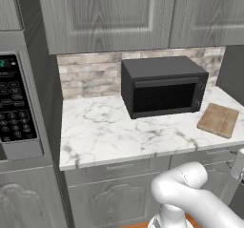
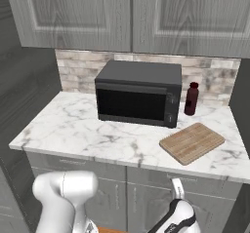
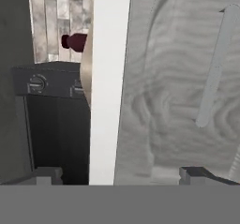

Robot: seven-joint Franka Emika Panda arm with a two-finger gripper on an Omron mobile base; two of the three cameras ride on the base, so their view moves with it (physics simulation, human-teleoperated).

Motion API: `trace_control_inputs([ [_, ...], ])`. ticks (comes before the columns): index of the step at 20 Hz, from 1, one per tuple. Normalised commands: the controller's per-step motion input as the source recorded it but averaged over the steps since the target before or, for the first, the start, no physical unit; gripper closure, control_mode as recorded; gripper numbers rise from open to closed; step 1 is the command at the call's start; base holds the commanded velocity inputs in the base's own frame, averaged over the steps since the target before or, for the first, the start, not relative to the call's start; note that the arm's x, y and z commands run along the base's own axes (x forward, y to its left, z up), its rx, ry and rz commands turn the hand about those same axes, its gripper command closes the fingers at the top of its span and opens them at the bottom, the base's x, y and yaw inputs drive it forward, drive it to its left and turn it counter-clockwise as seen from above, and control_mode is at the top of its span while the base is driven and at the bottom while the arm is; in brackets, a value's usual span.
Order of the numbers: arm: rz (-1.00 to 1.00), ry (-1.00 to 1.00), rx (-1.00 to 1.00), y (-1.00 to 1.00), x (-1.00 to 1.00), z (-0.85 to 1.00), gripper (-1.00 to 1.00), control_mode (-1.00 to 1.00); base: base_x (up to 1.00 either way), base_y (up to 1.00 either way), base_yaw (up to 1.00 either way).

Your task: Open the drawer on the right and place the cutting tools on the cutting board.

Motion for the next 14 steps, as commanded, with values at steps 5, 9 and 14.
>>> trace_control_inputs([
  [5,-0.01,-0.05,0.00,0.00,0.12,-0.17,-1.00,-1.00,0.00,0.00,0.00],
  [9,0.00,-0.06,0.00,0.00,0.05,-0.15,-1.00,-1.00,0.00,0.00,0.00],
  [14,0.00,-0.01,0.00,0.00,0.23,-0.11,-1.00,-1.00,0.00,0.00,0.00],
])
